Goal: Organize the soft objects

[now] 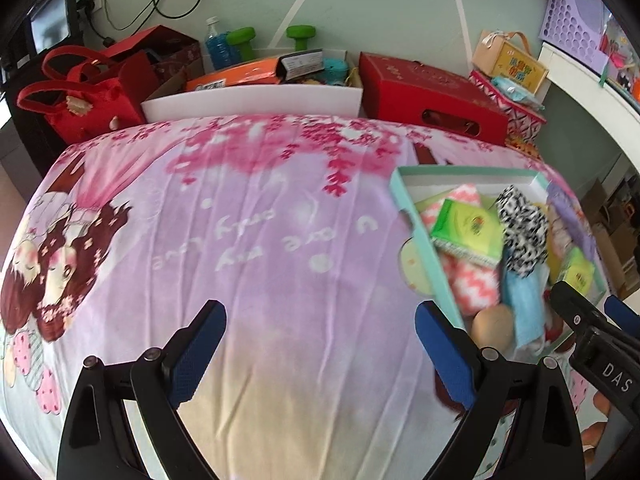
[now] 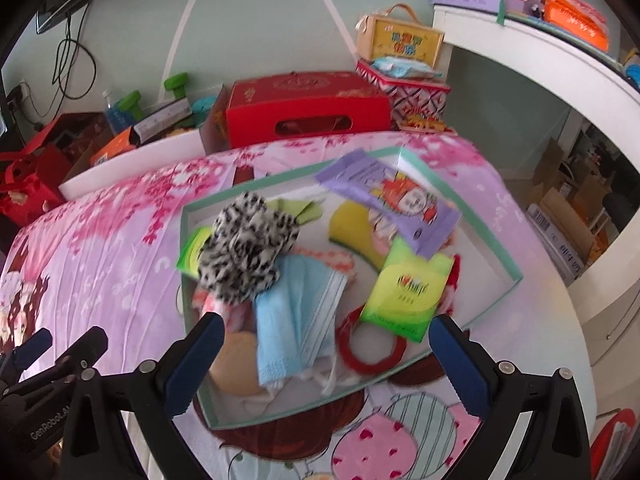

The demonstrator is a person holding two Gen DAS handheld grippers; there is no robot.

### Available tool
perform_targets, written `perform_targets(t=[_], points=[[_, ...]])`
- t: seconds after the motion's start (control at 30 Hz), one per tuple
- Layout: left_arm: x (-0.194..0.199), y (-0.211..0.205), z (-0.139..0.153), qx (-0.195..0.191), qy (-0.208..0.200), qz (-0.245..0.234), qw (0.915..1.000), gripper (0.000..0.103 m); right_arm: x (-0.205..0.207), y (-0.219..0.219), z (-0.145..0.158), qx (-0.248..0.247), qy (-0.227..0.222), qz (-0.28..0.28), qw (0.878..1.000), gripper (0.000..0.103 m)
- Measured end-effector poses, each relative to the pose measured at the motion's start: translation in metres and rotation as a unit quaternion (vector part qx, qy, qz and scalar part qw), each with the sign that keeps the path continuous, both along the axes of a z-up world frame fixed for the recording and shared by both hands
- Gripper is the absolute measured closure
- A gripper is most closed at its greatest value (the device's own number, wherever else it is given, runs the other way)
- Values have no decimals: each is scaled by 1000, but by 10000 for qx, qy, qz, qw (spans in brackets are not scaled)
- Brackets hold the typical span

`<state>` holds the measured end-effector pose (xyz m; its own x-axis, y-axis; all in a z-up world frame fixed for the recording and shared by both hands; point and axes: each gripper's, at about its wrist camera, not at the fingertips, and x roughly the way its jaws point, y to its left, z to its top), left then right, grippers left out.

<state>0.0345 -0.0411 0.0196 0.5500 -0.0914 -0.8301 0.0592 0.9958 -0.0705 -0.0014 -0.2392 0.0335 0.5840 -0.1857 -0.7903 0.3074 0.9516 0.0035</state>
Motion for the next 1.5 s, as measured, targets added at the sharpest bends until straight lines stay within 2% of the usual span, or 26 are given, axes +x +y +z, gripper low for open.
perform_targets(t=[0.23,0.57,0.9,1.5], points=[[-13,15,-9,228,116,209,9995,7,-5,12,-10,-48,223,93,9997,0],[-26,32,-16,358,262,359,9984,7,-17,32,-19,-85,416,347,9985,0],[-40,37,-22,459,354,214,9981,7,-31,39,-29,-73,596,451,9972,0],[-27,26,-34,713,468,105,9963,7,-19,27,-36,-27,560,452,9974,0]])
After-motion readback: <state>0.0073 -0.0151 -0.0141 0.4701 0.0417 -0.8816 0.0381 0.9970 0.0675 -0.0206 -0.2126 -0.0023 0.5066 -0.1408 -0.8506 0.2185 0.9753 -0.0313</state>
